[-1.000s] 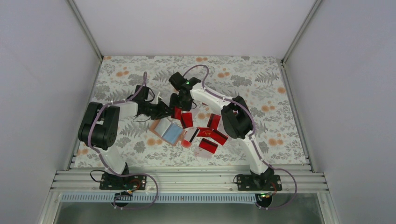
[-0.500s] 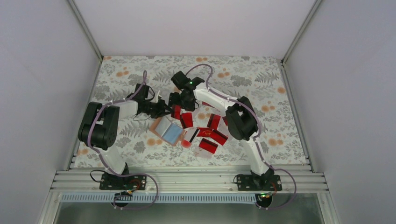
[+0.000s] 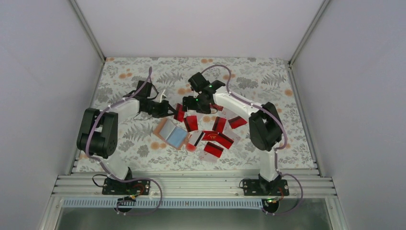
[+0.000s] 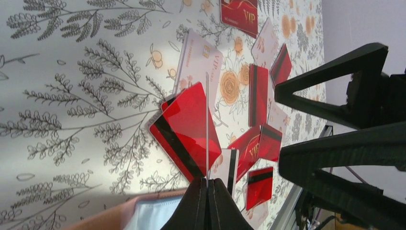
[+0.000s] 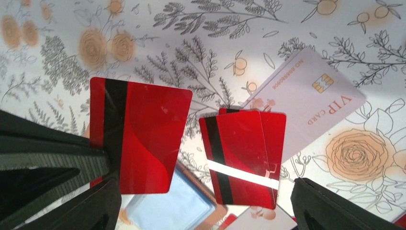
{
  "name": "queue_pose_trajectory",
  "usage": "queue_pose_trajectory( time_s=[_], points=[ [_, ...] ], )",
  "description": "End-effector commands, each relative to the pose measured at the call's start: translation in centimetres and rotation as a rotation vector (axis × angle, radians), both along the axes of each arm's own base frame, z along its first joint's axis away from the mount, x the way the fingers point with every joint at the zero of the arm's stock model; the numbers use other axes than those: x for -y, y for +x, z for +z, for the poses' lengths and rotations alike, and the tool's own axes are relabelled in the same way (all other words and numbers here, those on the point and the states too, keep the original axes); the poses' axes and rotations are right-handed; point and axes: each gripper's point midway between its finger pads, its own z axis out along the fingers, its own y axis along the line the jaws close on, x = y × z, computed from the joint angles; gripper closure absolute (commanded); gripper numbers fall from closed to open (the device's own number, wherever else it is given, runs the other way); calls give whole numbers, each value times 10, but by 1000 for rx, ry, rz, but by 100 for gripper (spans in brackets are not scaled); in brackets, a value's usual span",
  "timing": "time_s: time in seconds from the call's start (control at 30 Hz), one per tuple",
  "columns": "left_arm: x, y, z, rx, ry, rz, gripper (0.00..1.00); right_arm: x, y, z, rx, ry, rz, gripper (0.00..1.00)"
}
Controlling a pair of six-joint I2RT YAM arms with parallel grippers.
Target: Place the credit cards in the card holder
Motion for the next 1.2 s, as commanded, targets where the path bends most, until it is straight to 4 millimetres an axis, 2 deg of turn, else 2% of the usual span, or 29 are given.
queue_pose_trajectory(
  time_s=[0.0, 0.2, 0.37, 0.5, 0.63, 0.83, 0.97, 1.17],
  points=[
    [-6, -10, 12, 17, 32, -34, 98, -5, -11, 18, 58, 83, 143, 10],
    [-24, -22, 7, 16, 161, -26, 98, -19, -42, 36, 59, 231, 326, 14],
    [-35, -34, 5, -6, 229, -14, 98, -19, -72, 22, -8, 272, 420, 19],
    [-44, -40, 4, -6, 286, -1, 98, -28, -93, 23, -29, 342, 515, 23],
    [-46, -49, -1, -31, 286, 9, 98, -38, -123, 21, -54, 409, 659, 25],
    [-52, -63, -12, -67, 312, 25, 98, -49, -173, 4, -78, 465, 823, 29],
    [-57, -69, -21, -96, 342, 34, 98, -55, -188, -13, -76, 425, 871, 35],
    [-62, -73, -28, -118, 364, 66, 98, -72, -203, -36, -18, 325, 947, 36]
  ],
)
